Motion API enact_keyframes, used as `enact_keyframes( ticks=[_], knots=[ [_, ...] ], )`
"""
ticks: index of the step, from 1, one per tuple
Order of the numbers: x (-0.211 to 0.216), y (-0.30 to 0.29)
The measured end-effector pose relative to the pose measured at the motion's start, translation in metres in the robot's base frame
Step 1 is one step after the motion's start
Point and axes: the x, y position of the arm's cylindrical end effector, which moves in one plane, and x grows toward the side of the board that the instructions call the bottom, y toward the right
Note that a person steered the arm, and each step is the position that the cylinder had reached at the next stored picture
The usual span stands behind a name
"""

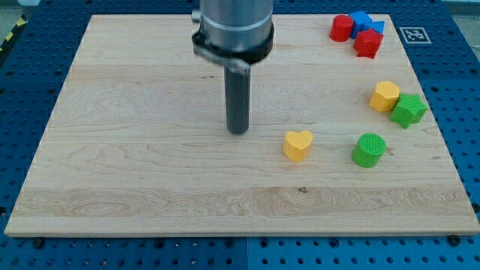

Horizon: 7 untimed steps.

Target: Move yellow heart closer to yellow hexagon

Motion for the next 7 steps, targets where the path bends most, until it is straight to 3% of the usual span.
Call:
enact_keyframes(
  ticks=[1,3,7],
  knots=[
    [0.037,0.050],
    [0.023,0.109],
    [-0.032,0.097]
  ],
)
